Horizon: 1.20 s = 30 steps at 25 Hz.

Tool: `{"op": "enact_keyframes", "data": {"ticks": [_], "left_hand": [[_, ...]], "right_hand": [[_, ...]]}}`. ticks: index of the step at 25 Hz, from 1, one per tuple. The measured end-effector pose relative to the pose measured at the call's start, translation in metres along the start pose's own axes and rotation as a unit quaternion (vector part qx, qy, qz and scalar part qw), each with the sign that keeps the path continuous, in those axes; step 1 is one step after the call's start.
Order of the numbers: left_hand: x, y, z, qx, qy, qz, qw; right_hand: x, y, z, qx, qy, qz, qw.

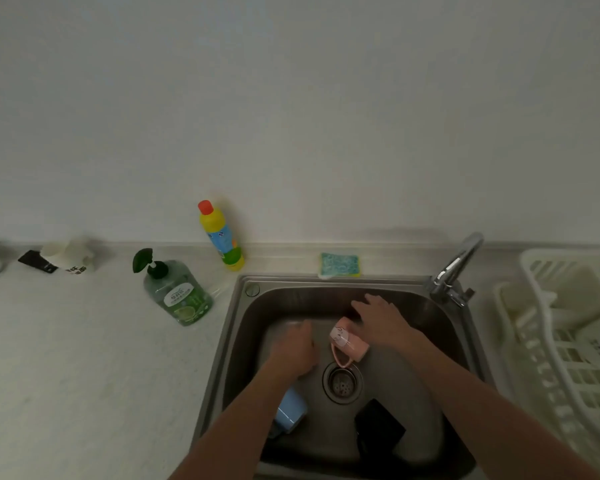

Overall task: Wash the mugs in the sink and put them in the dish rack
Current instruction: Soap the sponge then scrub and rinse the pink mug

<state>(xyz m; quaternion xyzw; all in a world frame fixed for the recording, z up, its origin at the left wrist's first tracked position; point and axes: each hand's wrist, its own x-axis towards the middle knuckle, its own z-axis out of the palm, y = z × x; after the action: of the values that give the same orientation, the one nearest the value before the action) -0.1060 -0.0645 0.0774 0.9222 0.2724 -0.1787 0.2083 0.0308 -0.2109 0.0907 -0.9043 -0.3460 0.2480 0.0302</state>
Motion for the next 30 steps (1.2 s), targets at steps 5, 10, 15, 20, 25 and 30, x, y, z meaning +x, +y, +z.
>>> {"op": "enact_keyframes", "data": {"ticks": [5,10,15,20,25,30], "left_hand": [[0.054,-0.017,0.012,0.042,-0.026,0.011,0.999],[0.104,-0.017,0.017,-0.118,-0.033,0.006,0.993],[0.147,-0.015,0.021,-0.313,-0.011,-0.044,0.949],[0.152,-0.018,0.016,-0.497,-0.056,-0.061,0.864],[0.115,-0.007,-0.008,-0.753,-0.147,-0.079,0.636],[0.071,-0.016,-0.032,-0.795,-0.060,-0.127,0.590]], "right_hand": [[0.058,0.008,0.013,0.012,0.069,0.020,0.997],[0.109,0.017,0.024,-0.019,0.176,0.017,0.984],[0.147,0.027,0.039,-0.034,0.264,-0.028,0.964],[0.139,0.020,0.033,-0.012,0.328,-0.037,0.944],[0.092,-0.018,0.030,0.026,0.273,-0.085,0.958],[0.043,-0.061,0.014,0.051,0.238,-0.150,0.958]]}}
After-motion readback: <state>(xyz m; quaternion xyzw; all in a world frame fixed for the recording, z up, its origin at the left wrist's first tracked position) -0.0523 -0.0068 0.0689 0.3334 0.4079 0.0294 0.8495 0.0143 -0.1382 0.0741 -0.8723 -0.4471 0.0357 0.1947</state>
